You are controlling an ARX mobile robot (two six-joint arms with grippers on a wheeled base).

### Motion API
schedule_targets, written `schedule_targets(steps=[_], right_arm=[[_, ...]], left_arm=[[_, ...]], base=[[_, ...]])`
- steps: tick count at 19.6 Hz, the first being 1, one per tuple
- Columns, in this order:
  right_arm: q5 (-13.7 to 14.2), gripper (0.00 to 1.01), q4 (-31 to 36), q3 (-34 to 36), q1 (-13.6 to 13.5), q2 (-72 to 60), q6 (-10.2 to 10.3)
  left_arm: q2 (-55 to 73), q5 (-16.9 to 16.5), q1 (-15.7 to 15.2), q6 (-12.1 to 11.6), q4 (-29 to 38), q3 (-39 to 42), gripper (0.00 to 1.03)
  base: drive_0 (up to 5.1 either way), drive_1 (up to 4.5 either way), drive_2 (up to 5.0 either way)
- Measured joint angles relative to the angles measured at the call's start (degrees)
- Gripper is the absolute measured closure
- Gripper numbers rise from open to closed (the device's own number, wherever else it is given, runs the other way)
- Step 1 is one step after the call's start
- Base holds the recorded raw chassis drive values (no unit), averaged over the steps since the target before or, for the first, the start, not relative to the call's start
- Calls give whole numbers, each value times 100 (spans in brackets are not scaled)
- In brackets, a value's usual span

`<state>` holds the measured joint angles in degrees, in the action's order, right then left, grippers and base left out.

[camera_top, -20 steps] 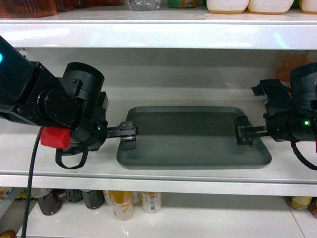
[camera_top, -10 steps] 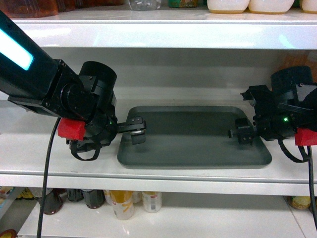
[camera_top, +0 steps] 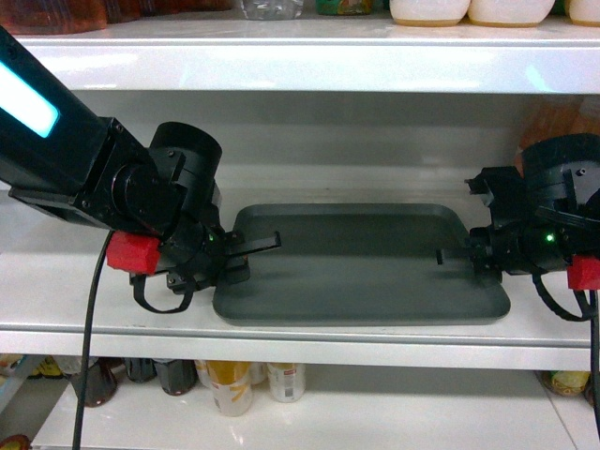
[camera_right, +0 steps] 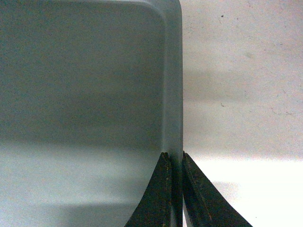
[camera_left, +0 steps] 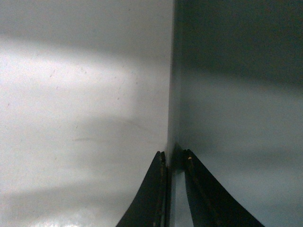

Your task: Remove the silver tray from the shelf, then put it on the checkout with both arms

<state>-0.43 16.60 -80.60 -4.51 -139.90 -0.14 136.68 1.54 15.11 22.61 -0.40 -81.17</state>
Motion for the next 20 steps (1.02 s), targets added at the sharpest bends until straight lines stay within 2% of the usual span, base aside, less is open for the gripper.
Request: schedule_targets(steps=[2, 5, 7, 11, 15, 18, 20], right_arm=[[0, 98, 240, 295, 7, 125, 52], [70, 98, 896, 1051, 0, 413, 70], [50, 98, 988, 1561, 0, 745, 210], [-223, 98, 1436, 2782, 0, 1856, 476], [-531, 98, 1912, 3939, 92, 3331, 673], [-841, 98, 2107, 5071, 236, 4542, 852], [-866, 98, 2315, 5593, 234, 5082, 925]], left_arm=[[-197, -140, -55, 92, 278, 411, 99], [-549, -98, -76, 85, 542, 984, 100], [-855, 111, -90, -17, 651, 1388, 100], [-1893, 415, -48, -201, 892, 2413, 100], [-3294, 507, 11, -358, 1165, 3217, 100], [-4395, 570, 208, -337, 1226, 4124, 100], [-4913, 610, 284, -382, 1342, 4498, 100]], base=[[0, 0, 0], [0, 0, 0], [0, 0, 0], [0, 0, 0], [0, 0, 0], [0, 0, 0], [0, 0, 0]])
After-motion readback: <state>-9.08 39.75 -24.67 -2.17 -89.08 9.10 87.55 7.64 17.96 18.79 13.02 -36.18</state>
